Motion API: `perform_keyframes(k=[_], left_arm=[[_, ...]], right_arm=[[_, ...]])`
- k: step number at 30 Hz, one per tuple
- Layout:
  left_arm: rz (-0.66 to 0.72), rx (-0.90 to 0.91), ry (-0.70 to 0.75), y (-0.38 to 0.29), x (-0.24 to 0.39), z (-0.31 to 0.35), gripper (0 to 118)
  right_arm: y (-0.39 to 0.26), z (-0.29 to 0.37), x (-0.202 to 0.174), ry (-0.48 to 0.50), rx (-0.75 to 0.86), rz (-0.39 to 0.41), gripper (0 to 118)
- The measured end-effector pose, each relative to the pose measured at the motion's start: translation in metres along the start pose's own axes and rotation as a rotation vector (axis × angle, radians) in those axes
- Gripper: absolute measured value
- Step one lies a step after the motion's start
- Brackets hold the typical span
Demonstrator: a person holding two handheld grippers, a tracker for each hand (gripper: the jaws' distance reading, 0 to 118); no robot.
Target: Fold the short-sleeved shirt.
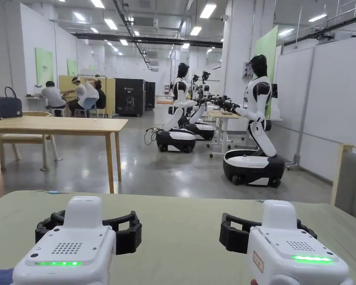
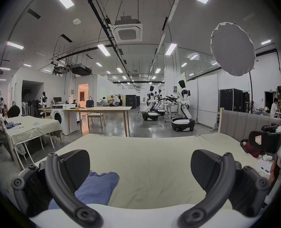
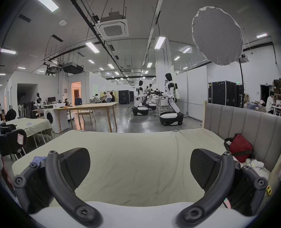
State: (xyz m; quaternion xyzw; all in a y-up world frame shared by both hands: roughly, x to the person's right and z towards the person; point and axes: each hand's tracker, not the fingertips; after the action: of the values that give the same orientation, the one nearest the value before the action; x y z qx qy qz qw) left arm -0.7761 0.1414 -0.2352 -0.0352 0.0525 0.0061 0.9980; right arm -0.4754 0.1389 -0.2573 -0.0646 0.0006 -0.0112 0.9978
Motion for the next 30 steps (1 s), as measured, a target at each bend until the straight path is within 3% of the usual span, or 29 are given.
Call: perform_keyframes(k=[8, 9, 11, 13, 15, 17, 18, 20, 21, 22, 24, 27, 30], left_arm=[[0.024, -0.002, -0.021, 0.003, -0.002, -0.003, 118], [-0.025, 0.003, -0.026, 0.006, 0.000, -0.005, 118], [-0.180, 0.036, -0.007, 0.011, 0.008, -0.006, 118], [-0.404, 0.085, 0.015, 0.013, 0.019, -0.010, 118], [-0.700, 0.110, 0.006, 0.009, 0.032, -0.017, 118], [-1.038, 0.131, 0.043, -0.005, 0.048, -0.024, 118], [-1.277, 0.151, 0.072, -0.020, 0.056, -0.027, 118], [-1.665, 0.207, 0.133, -0.053, 0.062, -0.033, 118], [-1.838, 0.224, 0.144, -0.069, 0.062, -0.036, 118], [-1.927, 0.231, 0.151, -0.082, 0.058, -0.041, 118], [-1.814, 0.229, 0.132, -0.083, 0.052, -0.042, 118], [-1.222, 0.072, 0.054, -0.044, 0.039, -0.043, 118], [-0.681, 0.020, -0.031, 0.008, 0.016, -0.042, 118]], right_arm=[[0.002, -0.004, 0.003, 0.004, -0.006, -0.012, 118], [0.004, -0.006, 0.002, 0.010, -0.010, 0.018, 118], [0.009, -0.010, -0.004, 0.003, 0.005, 0.169, 118], [0.009, -0.014, -0.018, -0.037, 0.033, 0.424, 118], [-0.004, -0.020, -0.035, -0.065, 0.067, 0.773, 118], [-0.033, -0.025, -0.055, -0.118, 0.098, 1.192, 118], [-0.059, -0.029, -0.060, -0.123, 0.132, 1.486, 118], [-0.100, -0.032, -0.057, -0.137, 0.202, 1.919, 118], [-0.114, -0.034, -0.051, -0.115, 0.220, 2.043, 118], [-0.122, -0.036, -0.049, -0.096, 0.216, 2.101, 118], [-0.123, -0.043, -0.044, -0.064, 0.129, 1.941, 118], [-0.090, -0.045, -0.047, -0.147, 0.105, 1.602, 118], [-0.038, -0.047, -0.043, -0.142, 0.057, 1.141, 118]])
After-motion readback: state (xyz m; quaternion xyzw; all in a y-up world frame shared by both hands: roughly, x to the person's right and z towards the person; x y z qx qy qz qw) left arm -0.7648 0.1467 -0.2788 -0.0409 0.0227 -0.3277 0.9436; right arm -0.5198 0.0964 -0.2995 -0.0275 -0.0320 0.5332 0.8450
